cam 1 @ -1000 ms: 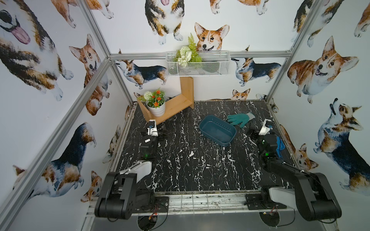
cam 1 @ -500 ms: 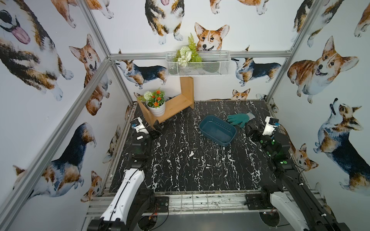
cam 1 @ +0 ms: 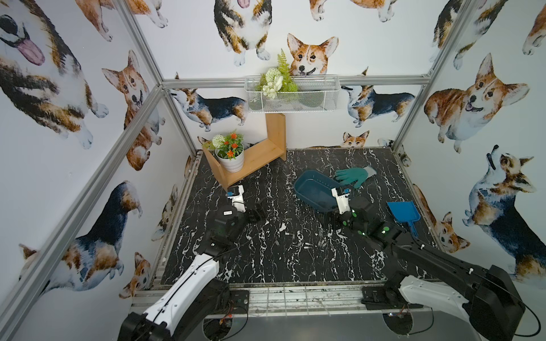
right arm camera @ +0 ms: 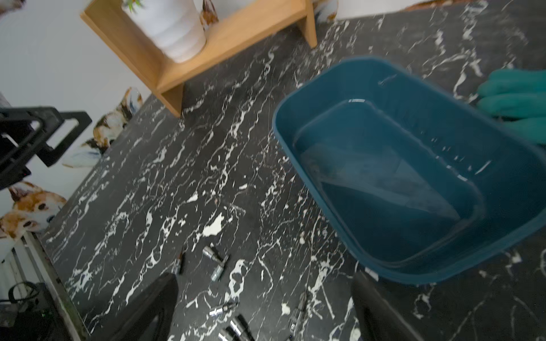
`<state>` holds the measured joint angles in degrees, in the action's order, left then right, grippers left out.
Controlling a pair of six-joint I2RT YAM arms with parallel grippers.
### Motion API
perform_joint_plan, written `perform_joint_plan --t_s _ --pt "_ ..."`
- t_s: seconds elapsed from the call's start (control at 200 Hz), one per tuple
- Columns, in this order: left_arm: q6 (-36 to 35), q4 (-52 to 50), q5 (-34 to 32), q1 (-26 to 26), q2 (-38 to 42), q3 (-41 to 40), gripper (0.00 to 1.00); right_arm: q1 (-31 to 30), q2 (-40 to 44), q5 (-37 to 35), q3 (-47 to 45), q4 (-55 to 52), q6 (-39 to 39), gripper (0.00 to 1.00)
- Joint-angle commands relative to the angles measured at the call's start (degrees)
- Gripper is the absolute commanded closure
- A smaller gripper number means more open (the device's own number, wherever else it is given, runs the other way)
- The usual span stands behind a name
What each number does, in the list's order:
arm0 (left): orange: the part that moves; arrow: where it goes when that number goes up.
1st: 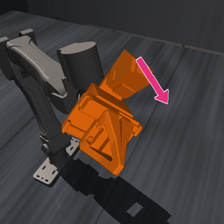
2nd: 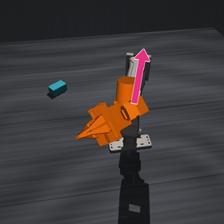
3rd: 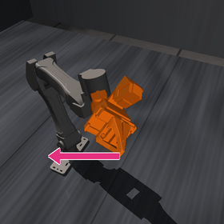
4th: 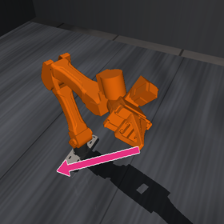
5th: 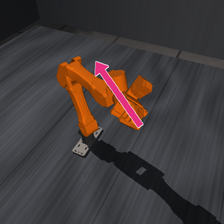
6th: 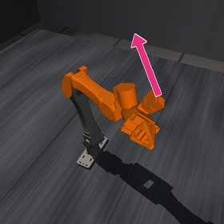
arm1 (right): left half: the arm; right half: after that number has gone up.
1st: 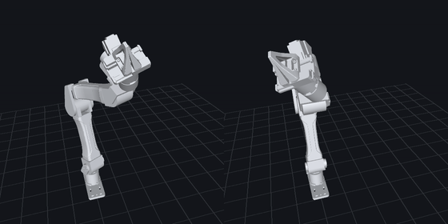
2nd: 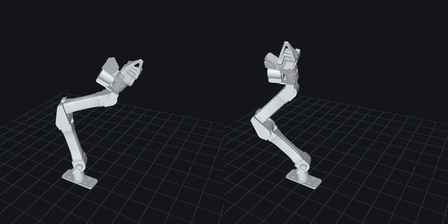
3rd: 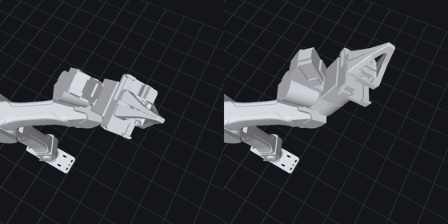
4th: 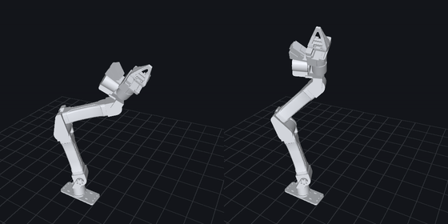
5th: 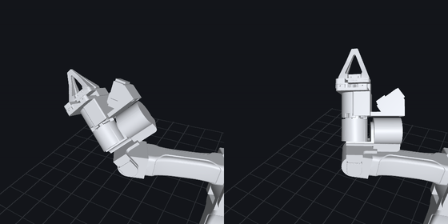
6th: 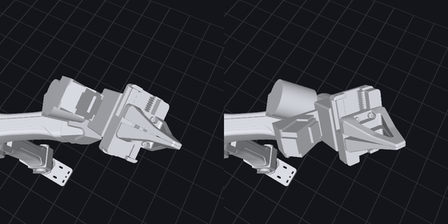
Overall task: Put the bit on the desktop into the storage box
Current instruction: Pick up the screwdriver bit from the center of the board.
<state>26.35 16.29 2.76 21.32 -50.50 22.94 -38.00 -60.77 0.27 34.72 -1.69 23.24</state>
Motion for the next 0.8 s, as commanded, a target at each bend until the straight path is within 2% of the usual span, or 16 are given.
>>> perform_joint_plan --t_s 0.0,0.125,0.3,0.586,0.796 --pt "-2.81 7.2 0.39 2.87 -3.05 -1.27 0.0 -3.61 -0.87 -7.2 -0.08 -5.35 3.76 0.03" --pt "-4.73 12.13 0.34 4.06 -5.3 -4.47 0.0 -5.27 -1.32 -9.9 -0.69 -8.58 6.71 0.04" --pt "-6.73 9.61 -2.82 3.99 -5.76 -3.95 0.0 -5.6 -2.95 -9.85 -0.79 -9.58 8.12 0.12" --pt "-7.17 9.93 -3.03 3.99 -7.79 -3.7 0.0 -6.14 -13.2 -8.31 1.57 -7.45 8.55 0.31" --pt "-7.28 10.33 -3.57 4.0 -8.08 -3.95 0.0 -7.21 -18.12 -9.3 4.05 -8.36 8.57 0.4"
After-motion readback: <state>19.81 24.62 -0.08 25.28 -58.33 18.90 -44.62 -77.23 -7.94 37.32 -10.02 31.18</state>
